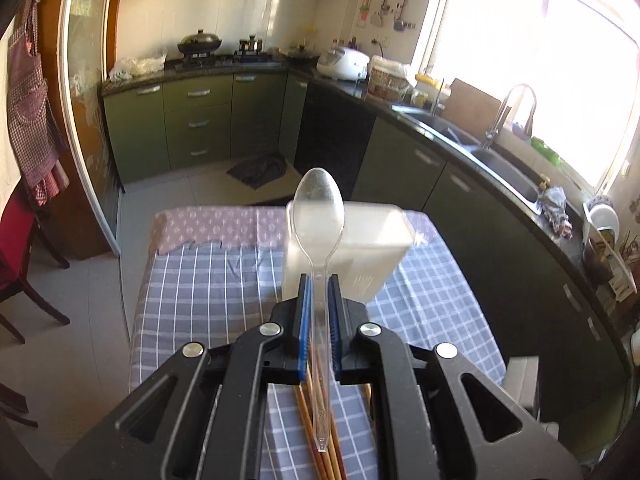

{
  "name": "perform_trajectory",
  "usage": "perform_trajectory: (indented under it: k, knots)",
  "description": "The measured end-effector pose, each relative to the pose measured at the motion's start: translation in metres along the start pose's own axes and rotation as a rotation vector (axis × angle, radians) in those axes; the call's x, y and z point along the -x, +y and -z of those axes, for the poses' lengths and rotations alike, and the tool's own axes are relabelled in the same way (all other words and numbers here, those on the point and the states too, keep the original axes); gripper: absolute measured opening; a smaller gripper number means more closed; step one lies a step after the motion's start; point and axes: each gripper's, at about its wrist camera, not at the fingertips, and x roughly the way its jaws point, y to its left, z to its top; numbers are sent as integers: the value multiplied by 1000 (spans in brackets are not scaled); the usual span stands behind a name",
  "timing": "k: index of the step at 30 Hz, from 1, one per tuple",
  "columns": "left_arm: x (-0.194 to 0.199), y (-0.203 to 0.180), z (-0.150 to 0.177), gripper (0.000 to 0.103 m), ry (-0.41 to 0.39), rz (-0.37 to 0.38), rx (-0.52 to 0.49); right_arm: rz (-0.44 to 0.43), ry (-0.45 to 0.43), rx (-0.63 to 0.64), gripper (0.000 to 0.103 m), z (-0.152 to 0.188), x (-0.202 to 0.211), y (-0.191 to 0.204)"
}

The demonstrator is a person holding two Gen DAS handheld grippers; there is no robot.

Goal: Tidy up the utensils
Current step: 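Lower the spoon into the white caddy and open the left gripper while the right carries the fork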

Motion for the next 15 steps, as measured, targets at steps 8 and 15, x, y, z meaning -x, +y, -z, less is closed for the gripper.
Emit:
perform_trajectory:
  k: [8, 15]
  knots:
    - [-24, -18, -72, 9, -270, 38, -1, -158, -113, -60, 10, 18, 32, -31]
    - [-80, -28, -90, 9, -348, -27, -33, -207, -175, -49, 10, 24, 55, -47]
